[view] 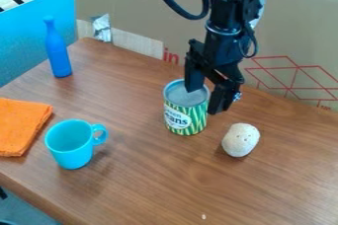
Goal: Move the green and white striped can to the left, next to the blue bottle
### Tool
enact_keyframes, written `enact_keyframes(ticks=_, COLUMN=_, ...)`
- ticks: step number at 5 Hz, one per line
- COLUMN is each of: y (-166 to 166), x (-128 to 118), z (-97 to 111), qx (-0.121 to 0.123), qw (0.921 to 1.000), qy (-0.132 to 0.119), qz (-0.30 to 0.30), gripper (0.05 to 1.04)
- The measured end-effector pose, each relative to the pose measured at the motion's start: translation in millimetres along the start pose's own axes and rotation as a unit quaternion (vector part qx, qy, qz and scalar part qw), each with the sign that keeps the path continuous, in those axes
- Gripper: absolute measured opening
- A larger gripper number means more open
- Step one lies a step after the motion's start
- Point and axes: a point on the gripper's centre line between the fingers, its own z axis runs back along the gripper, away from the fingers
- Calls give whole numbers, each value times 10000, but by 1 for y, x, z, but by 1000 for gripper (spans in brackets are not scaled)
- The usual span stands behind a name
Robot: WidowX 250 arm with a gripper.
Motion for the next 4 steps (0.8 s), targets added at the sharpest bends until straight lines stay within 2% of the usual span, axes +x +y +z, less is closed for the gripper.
enact_keyframes(ticks=2, y=6, x=-5, z=-13, qx=38, qw=9995, qy=283, qz=106, gripper=1001)
enact_keyframes(ticks=4, y=27, x=-20, z=-21, qx=89, qw=9985, qy=372, qz=386, gripper=1001)
